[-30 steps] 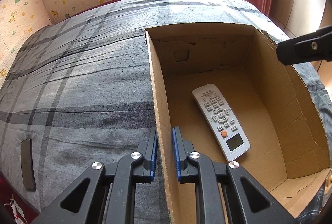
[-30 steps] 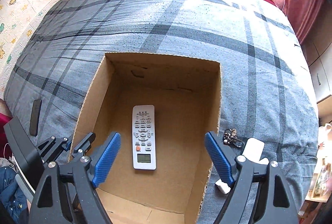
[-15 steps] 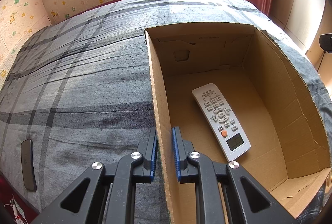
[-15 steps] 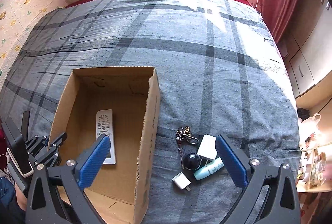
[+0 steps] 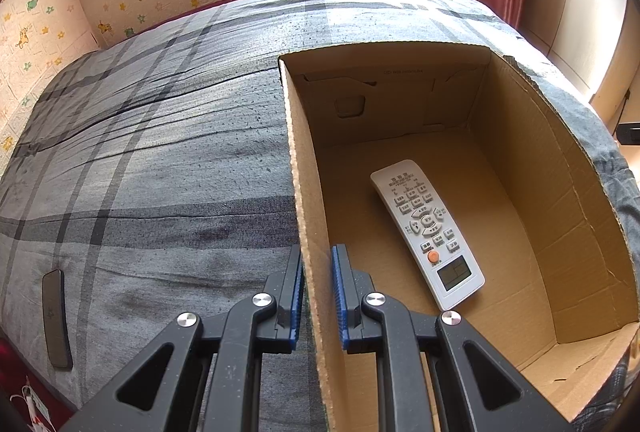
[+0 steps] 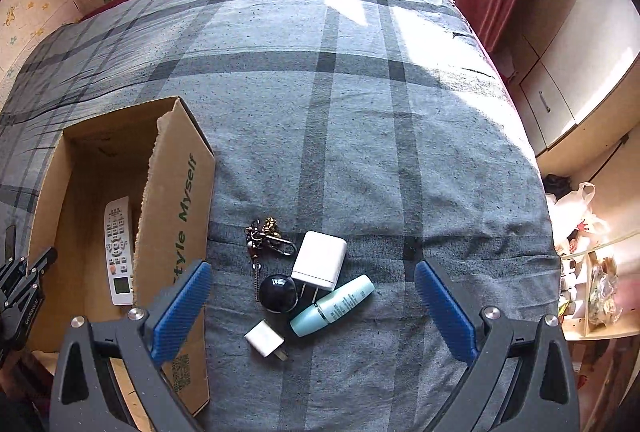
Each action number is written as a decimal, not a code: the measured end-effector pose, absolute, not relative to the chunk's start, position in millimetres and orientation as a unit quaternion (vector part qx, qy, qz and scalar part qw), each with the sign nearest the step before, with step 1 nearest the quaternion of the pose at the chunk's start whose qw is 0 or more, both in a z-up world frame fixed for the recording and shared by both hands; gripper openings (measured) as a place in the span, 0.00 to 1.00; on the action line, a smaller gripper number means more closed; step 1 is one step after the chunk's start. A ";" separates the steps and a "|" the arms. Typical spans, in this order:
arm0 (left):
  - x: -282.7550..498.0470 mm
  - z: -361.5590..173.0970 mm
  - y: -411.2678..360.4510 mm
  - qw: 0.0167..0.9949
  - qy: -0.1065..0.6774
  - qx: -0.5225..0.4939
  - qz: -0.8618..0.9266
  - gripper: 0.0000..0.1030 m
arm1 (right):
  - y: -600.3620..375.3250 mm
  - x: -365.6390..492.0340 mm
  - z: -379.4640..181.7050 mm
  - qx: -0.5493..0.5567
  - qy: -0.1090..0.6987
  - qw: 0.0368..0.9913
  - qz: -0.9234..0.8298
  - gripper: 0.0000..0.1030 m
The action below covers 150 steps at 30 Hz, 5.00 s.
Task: Organize rigid objects
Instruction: 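Move the right gripper back over the remaining items beside the box, then grasp the white charger with the right gripper, then lift the white charger with the right gripper and carry it over the box, then lower the charger beside the remote in the box and open the right gripper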
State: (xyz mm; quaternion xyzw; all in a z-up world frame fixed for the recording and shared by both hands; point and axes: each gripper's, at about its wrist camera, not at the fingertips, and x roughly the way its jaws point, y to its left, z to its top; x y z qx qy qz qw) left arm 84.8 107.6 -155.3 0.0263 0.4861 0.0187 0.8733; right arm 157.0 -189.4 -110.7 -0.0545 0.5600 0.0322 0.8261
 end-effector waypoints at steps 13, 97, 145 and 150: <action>84.6 -154.1 107.8 0.873 0.486 0.027 0.020 0.15 | -212.9 156.3 -158.1 -0.019 0.584 0.812 0.016 1.00; 87.1 -154.7 102.2 0.872 0.488 0.032 0.023 0.15 | -151.6 193.8 -89.6 -0.054 0.553 0.827 0.084 0.44; 86.5 -155.8 103.3 0.872 0.488 0.028 0.021 0.15 | 11.2 205.3 -156.7 -0.144 0.587 0.782 0.150 0.44; 86.6 -156.0 103.0 0.872 0.488 0.029 0.021 0.15 | 15.3 214.6 -170.5 -0.143 0.593 0.780 0.137 0.44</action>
